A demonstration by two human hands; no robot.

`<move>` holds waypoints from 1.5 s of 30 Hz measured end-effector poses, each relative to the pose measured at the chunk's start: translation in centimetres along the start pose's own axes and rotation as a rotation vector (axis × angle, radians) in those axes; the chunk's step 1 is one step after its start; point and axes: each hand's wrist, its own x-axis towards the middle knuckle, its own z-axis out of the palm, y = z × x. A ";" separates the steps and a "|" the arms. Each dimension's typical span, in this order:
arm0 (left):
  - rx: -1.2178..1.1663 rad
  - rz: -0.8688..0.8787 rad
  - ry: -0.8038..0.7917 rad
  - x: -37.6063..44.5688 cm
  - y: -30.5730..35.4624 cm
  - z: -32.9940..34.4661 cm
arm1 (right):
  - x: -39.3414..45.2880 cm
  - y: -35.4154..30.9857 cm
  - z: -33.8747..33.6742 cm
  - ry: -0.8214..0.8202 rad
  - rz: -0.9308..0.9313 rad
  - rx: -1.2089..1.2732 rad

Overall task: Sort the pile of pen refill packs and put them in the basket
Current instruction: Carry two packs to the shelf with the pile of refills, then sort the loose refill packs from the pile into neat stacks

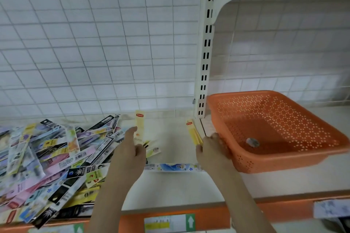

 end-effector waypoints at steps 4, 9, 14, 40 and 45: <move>0.051 -0.011 -0.109 0.4 1.0 1.7 | -0.8 1.0 0.5 0.041 -0.081 0.075; 0.086 -0.031 -0.286 2.6 3.4 5.0 | -2.4 2.5 0.4 0.027 -0.209 0.086; 0.212 -0.005 -0.450 4.2 5.6 7.7 | -3.9 3.5 0.2 0.078 -0.319 0.036; 0.249 -0.021 0.060 -1.5 -4.6 -6.0 | -4.0 -3.7 1.5 -0.122 -0.479 0.036; 0.253 -0.025 0.030 -2.4 -6.2 -6.7 | -3.7 -4.7 2.0 -0.038 -0.481 -0.040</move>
